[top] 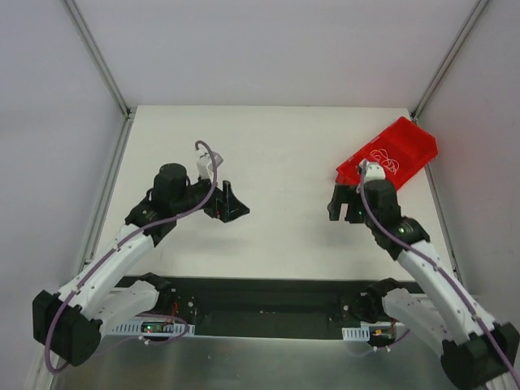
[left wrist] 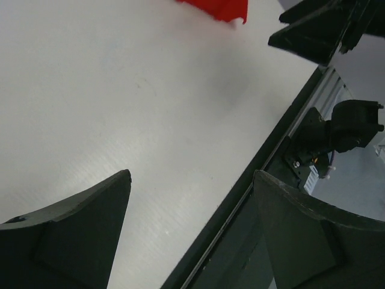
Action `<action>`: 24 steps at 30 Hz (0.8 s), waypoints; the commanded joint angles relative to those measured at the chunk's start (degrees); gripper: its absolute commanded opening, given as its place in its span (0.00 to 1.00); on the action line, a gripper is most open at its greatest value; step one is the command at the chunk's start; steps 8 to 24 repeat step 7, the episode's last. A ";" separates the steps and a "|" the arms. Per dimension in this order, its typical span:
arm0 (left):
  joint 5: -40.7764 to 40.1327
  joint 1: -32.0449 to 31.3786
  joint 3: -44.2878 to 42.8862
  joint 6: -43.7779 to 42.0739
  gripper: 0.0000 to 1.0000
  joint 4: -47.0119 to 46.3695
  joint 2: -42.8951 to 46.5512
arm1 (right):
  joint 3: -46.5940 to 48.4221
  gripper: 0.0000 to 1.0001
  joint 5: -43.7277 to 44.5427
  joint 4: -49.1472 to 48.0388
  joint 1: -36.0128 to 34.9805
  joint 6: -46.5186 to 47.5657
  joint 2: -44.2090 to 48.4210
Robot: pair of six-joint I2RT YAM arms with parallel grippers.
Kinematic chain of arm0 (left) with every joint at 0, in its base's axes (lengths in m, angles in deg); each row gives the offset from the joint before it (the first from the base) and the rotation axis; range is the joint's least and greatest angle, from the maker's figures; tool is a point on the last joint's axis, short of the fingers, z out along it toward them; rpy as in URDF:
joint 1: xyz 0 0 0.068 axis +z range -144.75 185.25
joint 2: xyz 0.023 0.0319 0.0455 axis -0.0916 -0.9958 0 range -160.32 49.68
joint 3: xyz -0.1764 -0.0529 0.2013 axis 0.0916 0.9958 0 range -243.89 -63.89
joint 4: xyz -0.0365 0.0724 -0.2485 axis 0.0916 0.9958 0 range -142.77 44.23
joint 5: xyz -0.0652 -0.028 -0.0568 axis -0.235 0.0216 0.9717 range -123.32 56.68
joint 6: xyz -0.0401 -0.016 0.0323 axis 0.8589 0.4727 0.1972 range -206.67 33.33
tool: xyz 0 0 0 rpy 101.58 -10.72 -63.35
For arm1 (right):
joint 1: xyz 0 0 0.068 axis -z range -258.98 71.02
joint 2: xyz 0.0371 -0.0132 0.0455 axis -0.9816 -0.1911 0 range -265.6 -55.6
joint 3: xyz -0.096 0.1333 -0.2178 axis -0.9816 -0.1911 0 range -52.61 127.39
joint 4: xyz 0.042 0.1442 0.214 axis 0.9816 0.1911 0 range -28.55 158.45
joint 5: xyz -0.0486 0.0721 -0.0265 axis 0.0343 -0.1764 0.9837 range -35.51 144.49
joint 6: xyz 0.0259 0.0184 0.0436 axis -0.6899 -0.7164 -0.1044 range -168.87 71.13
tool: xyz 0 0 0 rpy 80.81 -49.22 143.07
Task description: Untangle the cables
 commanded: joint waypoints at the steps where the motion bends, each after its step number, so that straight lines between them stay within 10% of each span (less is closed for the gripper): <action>1: -4.04 -3.09 2.57 -2.85 0.82 -9.79 8.44 | -6.36 1.00 -3.51 -6.38 0.11 0.97 18.56; 7: -9.23 -3.44 3.10 -4.70 0.83 -10.94 20.30 | -14.46 0.96 -5.03 -6.65 0.02 2.38 42.14; 24: -9.23 -3.44 3.10 -4.70 0.83 -10.94 20.30 | -14.46 0.96 -5.03 -6.65 0.02 2.38 42.14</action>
